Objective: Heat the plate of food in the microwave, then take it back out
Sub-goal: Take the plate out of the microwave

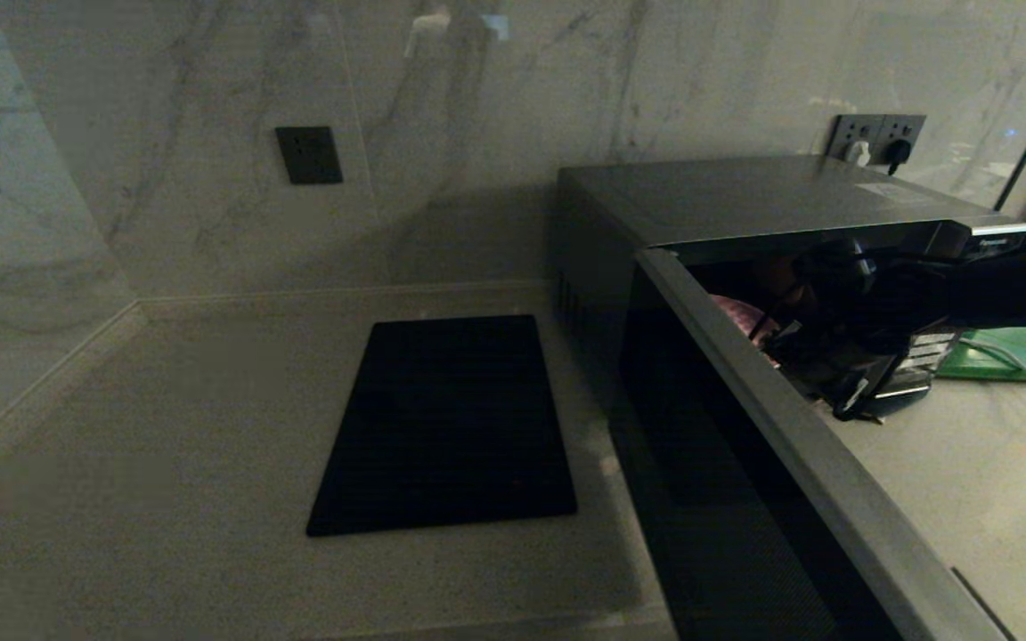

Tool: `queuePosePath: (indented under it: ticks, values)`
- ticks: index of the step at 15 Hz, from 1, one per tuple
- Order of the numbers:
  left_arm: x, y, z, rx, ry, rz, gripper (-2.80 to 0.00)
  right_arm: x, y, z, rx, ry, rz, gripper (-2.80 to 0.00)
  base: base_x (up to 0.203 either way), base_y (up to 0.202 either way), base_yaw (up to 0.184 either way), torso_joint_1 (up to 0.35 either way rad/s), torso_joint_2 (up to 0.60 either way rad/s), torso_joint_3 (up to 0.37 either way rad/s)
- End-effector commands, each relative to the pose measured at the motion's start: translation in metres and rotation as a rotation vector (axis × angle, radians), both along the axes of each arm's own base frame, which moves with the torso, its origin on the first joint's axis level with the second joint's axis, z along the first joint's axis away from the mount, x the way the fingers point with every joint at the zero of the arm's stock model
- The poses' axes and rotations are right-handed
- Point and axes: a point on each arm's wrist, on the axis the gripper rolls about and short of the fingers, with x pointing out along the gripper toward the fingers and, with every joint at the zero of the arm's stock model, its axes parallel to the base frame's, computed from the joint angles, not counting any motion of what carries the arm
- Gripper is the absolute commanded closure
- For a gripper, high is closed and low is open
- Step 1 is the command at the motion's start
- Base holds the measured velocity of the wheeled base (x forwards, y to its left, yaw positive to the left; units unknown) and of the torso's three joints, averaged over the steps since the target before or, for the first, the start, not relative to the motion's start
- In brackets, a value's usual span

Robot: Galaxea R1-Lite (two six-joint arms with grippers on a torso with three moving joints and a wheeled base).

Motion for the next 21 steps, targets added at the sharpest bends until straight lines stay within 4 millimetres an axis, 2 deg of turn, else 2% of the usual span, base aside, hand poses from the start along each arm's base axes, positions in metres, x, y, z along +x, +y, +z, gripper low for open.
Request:
queuePosePath:
  ticks: [1, 3, 4, 10, 14, 21]
  values:
    - [0.0, 0.0, 0.0, -0.001, 0.0, 0.0, 0.0, 0.002, 0.0, -0.006, 0.0, 0.015, -0.004, -2.8, 0.0, 0.0, 0.0, 0.0, 0.0, 0.0]
    - [0.0, 0.0, 0.0, -0.001, 0.0, 0.0, 0.0, 0.002, 0.0, -0.006, -0.002, 0.016, -0.004, -2.8, 0.0, 0.0, 0.0, 0.0, 0.0, 0.0]
    - [0.0, 0.0, 0.0, -0.001, 0.001, 0.0, 0.0, 0.002, 0.0, -0.006, -0.002, 0.016, -0.004, 0.0, 0.0, 0.0, 0.0, 0.0, 0.0, 0.0]
    - [0.0, 0.0, 0.0, -0.001, 0.001, 0.0, 0.0, 0.002, 0.0, -0.003, 0.0, 0.008, -0.005, 0.0, 0.0, 0.0, 0.0, 0.0, 0.0, 0.0]
    - [0.0, 0.0, 0.0, -0.001, 0.001, 0.0, 0.0, -0.003, 0.0, 0.007, 0.003, -0.015, -0.006, 0.0, 0.0, 0.0, 0.0, 0.0, 0.0, 0.0]
    - [0.0, 0.0, 0.0, -0.001, 0.001, 0.0, 0.0, -0.005, -0.002, 0.015, 0.008, -0.033, -0.018, 0.0, 0.0, 0.0, 0.0, 0.0, 0.0, 0.0]
